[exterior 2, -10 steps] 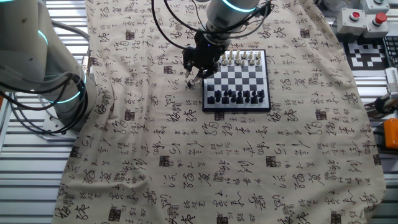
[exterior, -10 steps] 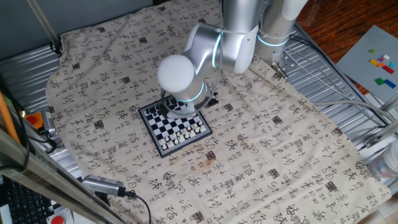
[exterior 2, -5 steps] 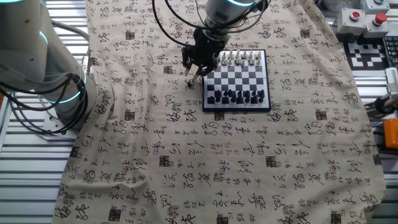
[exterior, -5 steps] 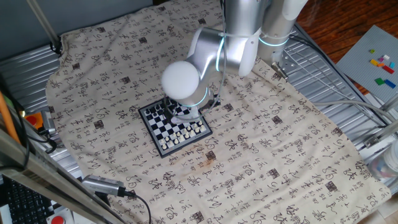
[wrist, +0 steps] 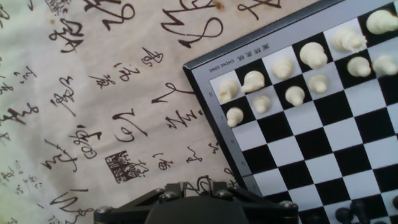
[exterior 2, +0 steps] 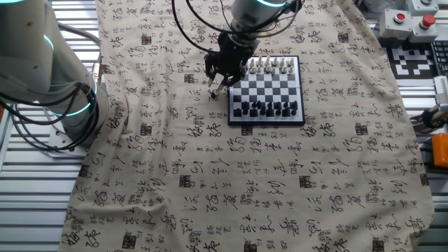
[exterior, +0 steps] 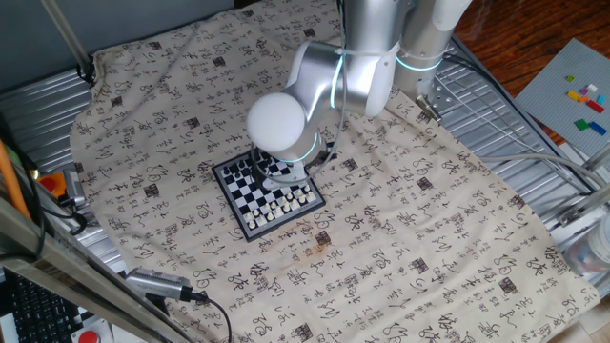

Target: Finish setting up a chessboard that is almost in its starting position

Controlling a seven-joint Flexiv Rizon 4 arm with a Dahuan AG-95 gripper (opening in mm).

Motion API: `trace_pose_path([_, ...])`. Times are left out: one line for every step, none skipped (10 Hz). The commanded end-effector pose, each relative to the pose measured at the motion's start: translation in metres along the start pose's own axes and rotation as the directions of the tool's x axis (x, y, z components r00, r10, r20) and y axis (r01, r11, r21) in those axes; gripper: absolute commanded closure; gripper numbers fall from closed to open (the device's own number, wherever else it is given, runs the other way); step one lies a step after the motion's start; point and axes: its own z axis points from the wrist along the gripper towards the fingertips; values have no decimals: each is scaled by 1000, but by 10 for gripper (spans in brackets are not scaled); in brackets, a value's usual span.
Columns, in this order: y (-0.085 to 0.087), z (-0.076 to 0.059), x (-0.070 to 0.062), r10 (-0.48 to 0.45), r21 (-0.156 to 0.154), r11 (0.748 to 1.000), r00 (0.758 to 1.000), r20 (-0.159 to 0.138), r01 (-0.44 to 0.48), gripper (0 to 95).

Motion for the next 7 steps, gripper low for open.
trace_pose_path([0, 0, -1, -106, 9, 994, 994, -37, 107, 760])
trace_pose_path([0, 0, -1, -127, 14, 992, 989, -72, 128, 760])
trace_pose_path([0, 0, -1, -127, 18, 991, 988, -85, 129, 760])
trace_pose_path([0, 0, -1, -130, 20, 991, 988, -81, 132, 760])
trace_pose_path([0, 0, -1, -134, 22, 990, 987, -83, 136, 760])
trace_pose_path([0, 0, -1, -141, 26, 989, 986, -88, 143, 760])
trace_pose_path([0, 0, -1, -143, 29, 989, 986, -92, 146, 760])
